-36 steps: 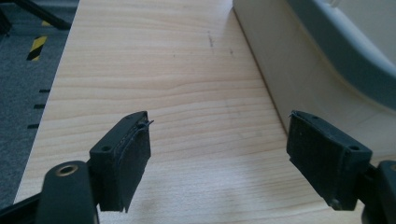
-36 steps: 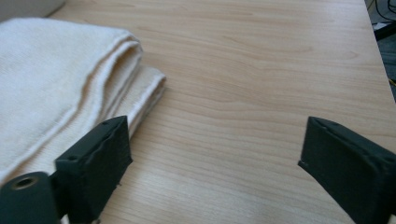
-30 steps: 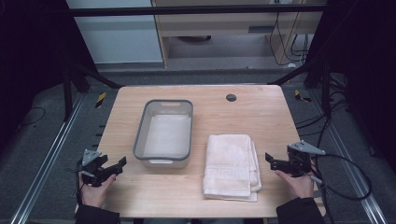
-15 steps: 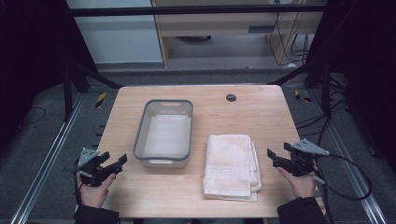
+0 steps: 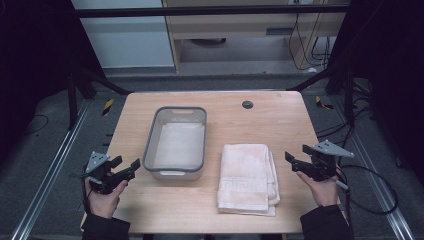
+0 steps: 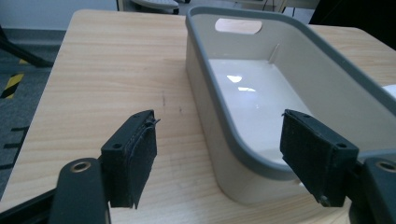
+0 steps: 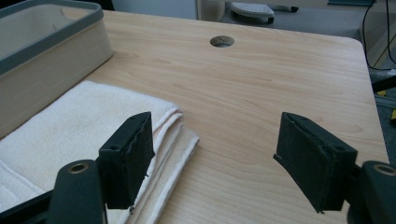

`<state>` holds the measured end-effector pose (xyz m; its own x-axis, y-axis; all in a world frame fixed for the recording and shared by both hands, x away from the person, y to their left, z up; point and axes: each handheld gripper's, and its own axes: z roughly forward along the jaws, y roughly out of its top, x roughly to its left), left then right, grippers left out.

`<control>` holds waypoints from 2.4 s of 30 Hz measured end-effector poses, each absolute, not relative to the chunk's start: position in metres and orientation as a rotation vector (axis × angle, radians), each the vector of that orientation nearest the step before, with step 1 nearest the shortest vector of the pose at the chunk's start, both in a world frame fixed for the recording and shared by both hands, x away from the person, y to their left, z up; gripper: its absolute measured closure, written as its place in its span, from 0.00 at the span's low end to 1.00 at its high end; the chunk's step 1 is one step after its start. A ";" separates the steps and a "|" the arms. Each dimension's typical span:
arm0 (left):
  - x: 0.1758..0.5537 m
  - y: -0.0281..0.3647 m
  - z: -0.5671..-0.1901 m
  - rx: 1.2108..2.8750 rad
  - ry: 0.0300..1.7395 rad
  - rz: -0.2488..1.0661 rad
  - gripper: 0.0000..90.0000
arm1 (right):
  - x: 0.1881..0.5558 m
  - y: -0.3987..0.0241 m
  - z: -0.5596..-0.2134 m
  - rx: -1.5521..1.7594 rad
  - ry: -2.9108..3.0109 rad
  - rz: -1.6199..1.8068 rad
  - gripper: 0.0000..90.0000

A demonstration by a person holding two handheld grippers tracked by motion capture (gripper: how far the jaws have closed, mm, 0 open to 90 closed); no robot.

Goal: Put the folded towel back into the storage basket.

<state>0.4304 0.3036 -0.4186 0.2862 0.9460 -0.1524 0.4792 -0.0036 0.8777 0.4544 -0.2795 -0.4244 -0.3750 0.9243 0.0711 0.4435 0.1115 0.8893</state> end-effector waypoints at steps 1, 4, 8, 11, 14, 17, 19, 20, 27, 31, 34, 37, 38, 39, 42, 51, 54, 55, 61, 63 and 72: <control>0.431 0.302 -0.417 1.631 1.322 0.633 0.29 | 0.455 -0.279 -0.424 1.324 1.880 1.219 0.30; 0.431 0.297 -0.411 1.634 1.300 0.639 0.29 | 0.457 -0.278 -0.421 1.321 1.883 1.226 0.30; 0.431 0.290 -0.406 1.641 1.275 0.633 0.30 | 0.458 -0.277 -0.416 1.324 1.880 1.238 0.30; 0.431 0.286 -0.403 1.643 1.264 0.634 0.30 | 0.460 -0.277 -0.412 1.326 1.876 1.253 0.30; 0.432 0.277 -0.400 1.653 1.239 0.630 0.30 | 0.461 -0.276 -0.407 1.323 1.873 1.261 0.29; 0.432 0.272 -0.399 1.663 1.226 0.626 0.30 | 0.462 -0.275 -0.404 1.325 1.870 1.271 0.29; 0.432 0.264 -0.398 1.679 1.207 0.627 0.30 | 0.464 -0.274 -0.403 1.323 1.874 1.273 0.29; 0.432 0.264 -0.398 1.679 1.207 0.627 0.30 | 0.464 -0.274 -0.403 1.323 1.874 1.273 0.29; 0.431 0.245 -0.395 1.705 1.159 0.616 0.30 | 0.469 -0.272 -0.400 1.326 1.879 1.286 0.29; 0.430 0.236 -0.393 1.712 1.137 0.602 0.31 | 0.472 -0.269 -0.397 1.320 1.879 1.299 0.28; 0.429 0.225 -0.392 1.719 1.112 0.588 0.31 | 0.474 -0.265 -0.397 1.311 1.884 1.298 0.27; 0.428 0.219 -0.392 1.725 1.099 0.580 0.31 | 0.475 -0.263 -0.396 1.307 1.889 1.299 0.27; 0.428 0.213 -0.393 1.732 1.085 0.572 0.32 | 0.476 -0.261 -0.396 1.304 1.892 1.304 0.27; 0.428 0.210 -0.393 1.737 1.081 0.567 0.32 | 0.477 -0.260 -0.396 1.307 1.893 1.311 0.27; 0.428 0.202 -0.394 1.751 1.065 0.558 0.32 | 0.479 -0.259 -0.397 1.312 1.895 1.313 0.27; 0.428 0.179 -0.397 1.794 1.027 0.543 0.33 | 0.481 -0.255 -0.400 1.316 1.896 1.310 0.27; 0.427 0.167 -0.400 1.817 1.009 0.526 0.34 | 0.482 -0.252 -0.401 1.318 1.914 1.313 0.27; 0.427 0.164 -0.401 1.821 1.007 0.522 0.34 | 0.482 -0.252 -0.402 1.319 1.924 1.312 0.27; 0.425 0.148 -0.408 1.843 0.986 0.492 0.35 | 0.485 -0.246 -0.407 1.317 1.962 1.291 0.26; 0.424 0.143 -0.411 1.861 0.978 0.486 0.36 | 0.485 -0.244 -0.409 1.324 1.970 1.294 0.25; 0.418 0.130 -0.422 1.923 0.959 0.450 0.39 | 0.486 -0.237 -0.414 1.311 2.005 1.271 0.24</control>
<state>0.4181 0.1296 -0.4223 0.6310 0.7726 -0.0699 0.4400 -0.2822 0.8525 0.4857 -0.2371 -0.4140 -0.4630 0.8776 0.1241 0.4870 0.1349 0.8629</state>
